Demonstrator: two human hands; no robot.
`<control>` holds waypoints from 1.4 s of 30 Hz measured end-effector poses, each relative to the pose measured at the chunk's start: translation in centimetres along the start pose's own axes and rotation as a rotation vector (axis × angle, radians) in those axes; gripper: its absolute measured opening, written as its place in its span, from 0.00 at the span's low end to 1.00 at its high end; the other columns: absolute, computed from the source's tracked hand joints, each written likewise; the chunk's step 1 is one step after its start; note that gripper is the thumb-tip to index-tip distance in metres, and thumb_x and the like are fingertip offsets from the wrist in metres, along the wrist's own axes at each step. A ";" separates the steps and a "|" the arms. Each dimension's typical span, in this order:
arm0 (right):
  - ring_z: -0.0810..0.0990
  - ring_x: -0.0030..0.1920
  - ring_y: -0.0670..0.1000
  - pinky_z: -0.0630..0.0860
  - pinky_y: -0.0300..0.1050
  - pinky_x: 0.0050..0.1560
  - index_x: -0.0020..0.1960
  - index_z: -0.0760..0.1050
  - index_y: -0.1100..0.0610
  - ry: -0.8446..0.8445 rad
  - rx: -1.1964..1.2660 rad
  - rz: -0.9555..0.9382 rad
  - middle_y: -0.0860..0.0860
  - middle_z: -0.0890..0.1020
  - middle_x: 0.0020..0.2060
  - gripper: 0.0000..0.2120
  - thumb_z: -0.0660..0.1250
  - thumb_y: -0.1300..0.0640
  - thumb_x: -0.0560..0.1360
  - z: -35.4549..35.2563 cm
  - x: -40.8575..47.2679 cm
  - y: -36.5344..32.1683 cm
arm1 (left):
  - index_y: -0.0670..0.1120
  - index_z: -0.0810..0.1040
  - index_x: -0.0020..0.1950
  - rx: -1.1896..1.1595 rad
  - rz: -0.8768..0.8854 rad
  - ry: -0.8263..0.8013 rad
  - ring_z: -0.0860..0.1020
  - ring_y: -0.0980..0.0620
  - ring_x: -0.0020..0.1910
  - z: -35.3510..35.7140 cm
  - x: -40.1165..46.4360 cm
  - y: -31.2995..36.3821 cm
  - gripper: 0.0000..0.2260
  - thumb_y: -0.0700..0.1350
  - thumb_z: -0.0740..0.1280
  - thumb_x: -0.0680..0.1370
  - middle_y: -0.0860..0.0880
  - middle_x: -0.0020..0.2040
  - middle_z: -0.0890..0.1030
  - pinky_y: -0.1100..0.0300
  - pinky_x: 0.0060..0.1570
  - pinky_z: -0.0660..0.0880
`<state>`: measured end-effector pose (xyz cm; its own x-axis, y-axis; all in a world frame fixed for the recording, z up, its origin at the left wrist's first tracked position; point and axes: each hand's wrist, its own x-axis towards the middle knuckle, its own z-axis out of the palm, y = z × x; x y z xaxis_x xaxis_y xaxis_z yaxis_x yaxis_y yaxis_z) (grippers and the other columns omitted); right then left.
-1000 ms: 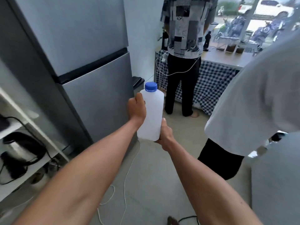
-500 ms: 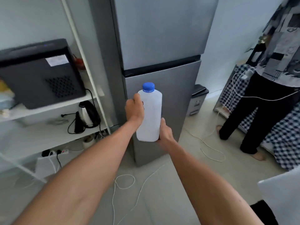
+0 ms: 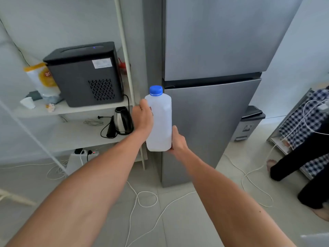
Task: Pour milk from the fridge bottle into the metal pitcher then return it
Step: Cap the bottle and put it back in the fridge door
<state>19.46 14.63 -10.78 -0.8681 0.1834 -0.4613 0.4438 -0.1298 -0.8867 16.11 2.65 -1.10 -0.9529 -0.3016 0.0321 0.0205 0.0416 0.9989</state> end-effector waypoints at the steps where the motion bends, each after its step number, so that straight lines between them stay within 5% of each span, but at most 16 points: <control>1: 0.86 0.49 0.56 0.85 0.49 0.43 0.55 0.80 0.55 -0.003 -0.038 -0.005 0.56 0.86 0.51 0.25 0.52 0.39 0.82 -0.1 0.4 -0.4 | 0.50 0.61 0.26 -0.011 0.004 0.004 0.62 0.49 0.27 0.0 0.3 0.1 0.18 0.49 0.55 0.77 0.52 0.25 0.65 0.56 0.32 0.60; 6: 0.80 0.55 0.60 0.76 0.55 0.61 0.63 0.76 0.59 0.206 -0.421 -0.219 0.57 0.81 0.57 0.32 0.50 0.35 0.81 -1.2 3.2 -6.4 | 0.49 0.60 0.29 -0.034 0.008 0.028 0.62 0.50 0.26 -0.1 2.5 0.4 0.16 0.47 0.55 0.77 0.53 0.25 0.66 0.58 0.31 0.60; 11: 0.74 0.55 0.58 0.70 0.53 0.56 0.60 0.75 0.59 0.325 -0.616 -0.541 0.56 0.76 0.60 0.26 0.48 0.41 0.84 -0.4 6.2 -15.2 | 0.49 0.59 0.29 -0.019 0.036 0.024 0.62 0.50 0.26 -0.2 4.6 0.2 0.17 0.46 0.55 0.77 0.54 0.24 0.65 0.58 0.31 0.59; 19: 0.68 0.71 0.61 0.66 0.55 0.71 0.78 0.65 0.56 0.264 -0.803 -0.443 0.59 0.70 0.72 0.26 0.43 0.46 0.87 1.4 9.5 -18.7 | 0.42 0.68 0.36 0.104 0.085 0.062 0.63 0.52 0.27 -0.8 7.3 0.3 0.14 0.45 0.55 0.80 0.46 0.31 0.68 0.63 0.22 0.60; 22: 0.69 0.70 0.62 0.66 0.56 0.70 0.80 0.64 0.53 0.289 -0.859 -0.438 0.59 0.70 0.71 0.27 0.43 0.43 0.87 1.1 9.9 -18.6 | 0.44 0.65 0.34 0.039 0.062 0.054 0.64 0.50 0.30 -0.7 8.3 -0.4 0.14 0.46 0.56 0.79 0.45 0.31 0.67 0.59 0.30 0.61; 37: 0.76 0.64 0.60 0.72 0.53 0.60 0.63 0.77 0.64 0.545 -0.849 -0.432 0.59 0.78 0.64 0.36 0.49 0.33 0.83 1.1 8.6 -17.1 | 0.47 0.62 0.29 0.027 0.012 -0.044 0.63 0.49 0.31 -1.4 9.0 -2.6 0.14 0.52 0.54 0.73 0.46 0.30 0.66 0.52 0.34 0.61; 42: 0.79 0.51 0.59 0.72 0.48 0.47 0.50 0.76 0.60 0.625 -0.849 -0.379 0.57 0.81 0.55 0.32 0.53 0.31 0.80 0.5 6.4 -16.5 | 0.46 0.63 0.31 0.004 0.022 -0.103 0.63 0.49 0.30 -1.4 8.4 -2.7 0.13 0.50 0.55 0.74 0.45 0.30 0.66 0.53 0.33 0.61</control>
<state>6.53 17.47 0.89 -0.8211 0.5580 0.1200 0.3893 0.7012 -0.5973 8.45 -1.39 -3.49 -0.9783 -0.2009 0.0503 0.0408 0.0511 0.9979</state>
